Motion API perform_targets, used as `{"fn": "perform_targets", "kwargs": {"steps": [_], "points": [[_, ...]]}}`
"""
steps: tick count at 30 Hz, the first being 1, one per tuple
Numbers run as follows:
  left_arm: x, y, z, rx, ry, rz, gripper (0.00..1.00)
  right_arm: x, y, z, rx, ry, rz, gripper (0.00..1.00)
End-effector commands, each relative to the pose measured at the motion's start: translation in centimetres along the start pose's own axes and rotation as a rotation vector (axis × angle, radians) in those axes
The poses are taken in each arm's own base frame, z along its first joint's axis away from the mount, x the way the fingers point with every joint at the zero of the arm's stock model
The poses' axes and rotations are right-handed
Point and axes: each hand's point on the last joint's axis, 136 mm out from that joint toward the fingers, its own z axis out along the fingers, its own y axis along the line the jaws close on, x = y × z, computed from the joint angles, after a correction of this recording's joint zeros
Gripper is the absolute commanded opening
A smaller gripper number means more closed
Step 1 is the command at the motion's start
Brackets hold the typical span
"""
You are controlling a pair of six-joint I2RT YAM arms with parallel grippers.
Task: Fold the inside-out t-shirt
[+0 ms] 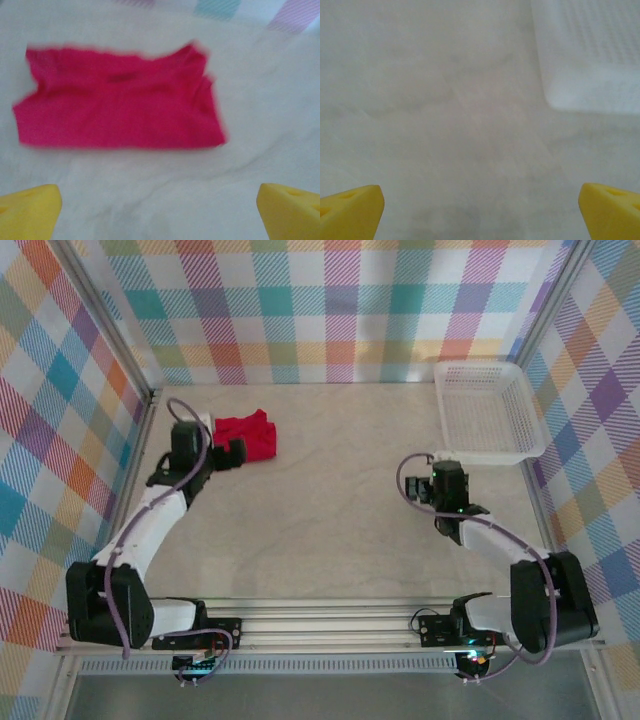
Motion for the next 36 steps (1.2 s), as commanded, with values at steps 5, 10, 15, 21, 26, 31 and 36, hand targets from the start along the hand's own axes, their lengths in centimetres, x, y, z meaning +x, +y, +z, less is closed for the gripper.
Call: {"fn": "perform_targets", "kwargs": {"steps": [5,10,15,21,26,31,36], "points": [[2.4,4.0,2.3,-0.175,-0.195,0.075,1.0,-3.0,-1.6,1.5,-0.009,-0.193,0.046,1.0],[4.2,3.6,3.7,-0.118,-0.253,0.081,1.0,-4.1,-2.1,2.5,-0.048,-0.27,0.095,1.0],[5.4,3.4,5.6,-0.086,-0.27,0.065,1.0,-2.6,-2.8,3.6,-0.064,-0.278,0.144,1.0],[5.6,3.8,5.9,-0.088,-0.275,0.055,1.0,-2.7,-2.9,3.6,-0.057,-0.286,0.142,1.0],[5.6,3.8,5.9,-0.09,-0.273,0.056,1.0,-2.7,-2.9,3.6,-0.058,-0.283,0.144,1.0],[5.5,3.8,5.9,-0.09,-0.276,0.056,1.0,-2.7,-2.9,3.7,-0.058,-0.279,0.142,1.0],[5.6,3.8,5.9,-0.089,-0.274,0.056,1.0,-2.7,-2.8,3.8,-0.065,-0.274,0.139,1.0]]}}
